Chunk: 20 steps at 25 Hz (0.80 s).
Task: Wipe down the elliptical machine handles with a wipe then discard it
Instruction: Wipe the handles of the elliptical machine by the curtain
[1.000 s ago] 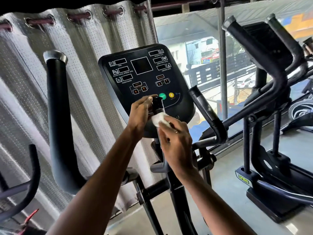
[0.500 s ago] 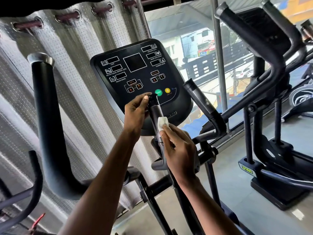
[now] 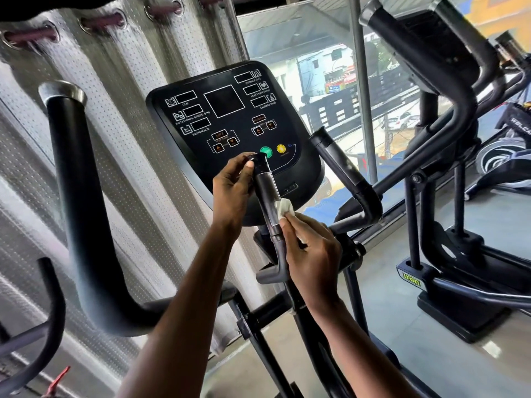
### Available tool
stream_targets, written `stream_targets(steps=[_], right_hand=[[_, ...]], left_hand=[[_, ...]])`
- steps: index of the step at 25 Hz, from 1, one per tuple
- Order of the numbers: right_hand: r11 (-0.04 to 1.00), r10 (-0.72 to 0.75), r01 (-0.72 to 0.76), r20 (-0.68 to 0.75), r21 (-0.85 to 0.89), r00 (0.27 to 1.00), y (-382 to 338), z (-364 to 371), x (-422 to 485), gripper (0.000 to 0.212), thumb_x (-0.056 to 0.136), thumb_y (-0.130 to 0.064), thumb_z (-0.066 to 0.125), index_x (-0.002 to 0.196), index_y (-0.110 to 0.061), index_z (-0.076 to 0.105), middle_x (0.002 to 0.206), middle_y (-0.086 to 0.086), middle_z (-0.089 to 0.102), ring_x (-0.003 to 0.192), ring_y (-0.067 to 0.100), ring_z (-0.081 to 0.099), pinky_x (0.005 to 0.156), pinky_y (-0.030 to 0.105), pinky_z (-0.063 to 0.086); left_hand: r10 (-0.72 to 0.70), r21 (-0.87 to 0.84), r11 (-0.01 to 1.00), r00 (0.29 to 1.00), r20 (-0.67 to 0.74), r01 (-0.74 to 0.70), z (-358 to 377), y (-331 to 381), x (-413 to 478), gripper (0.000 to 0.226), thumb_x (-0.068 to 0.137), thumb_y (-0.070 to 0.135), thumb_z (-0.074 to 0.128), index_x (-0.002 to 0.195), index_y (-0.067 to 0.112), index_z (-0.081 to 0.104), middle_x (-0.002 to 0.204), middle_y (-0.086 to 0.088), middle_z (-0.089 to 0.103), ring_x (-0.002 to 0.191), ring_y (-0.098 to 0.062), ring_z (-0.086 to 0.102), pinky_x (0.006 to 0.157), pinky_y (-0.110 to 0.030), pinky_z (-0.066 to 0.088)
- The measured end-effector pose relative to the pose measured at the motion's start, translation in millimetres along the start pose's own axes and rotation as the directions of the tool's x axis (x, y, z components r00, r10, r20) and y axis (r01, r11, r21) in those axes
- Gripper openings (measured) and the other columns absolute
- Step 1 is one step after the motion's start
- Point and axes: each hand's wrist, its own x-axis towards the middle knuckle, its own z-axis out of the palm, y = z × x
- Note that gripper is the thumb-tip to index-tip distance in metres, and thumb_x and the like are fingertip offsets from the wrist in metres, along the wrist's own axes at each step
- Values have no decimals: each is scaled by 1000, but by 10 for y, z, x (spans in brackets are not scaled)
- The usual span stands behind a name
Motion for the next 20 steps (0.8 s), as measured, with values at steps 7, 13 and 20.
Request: stream_targets(steps=[7,13,20], right_hand=[[968,-113,127,78,-215,991,-147,131,70,22,95,-15,69,114,-5,75,125,11,69,106,24,62,90,28,54],[923,-215,247,136,-295,967,-84,-88,-72,21,92,-15,74,110,-6,77,120,12,70,103,24,65,88,23,54],[795,-328,444,323,-413,888,-202,-39,-220,17,94,-7,66,106,1,76,128,13,67,110,25,63,88,32,58]], left_hand=[[-15,-26,1000,999,45,16,-31,-21,-59,26,105,9,54,129,8,61,117,-2,70,108,-21,66,90,-38,57],[21,26,999,996,89,-23,-56,-39,-133,35,100,19,58,135,19,58,128,-6,63,113,-31,64,95,-64,54],[-15,-65,998,998,66,19,-39,-53,-190,46,97,21,62,142,26,54,133,-8,64,118,-25,65,99,-63,53]])
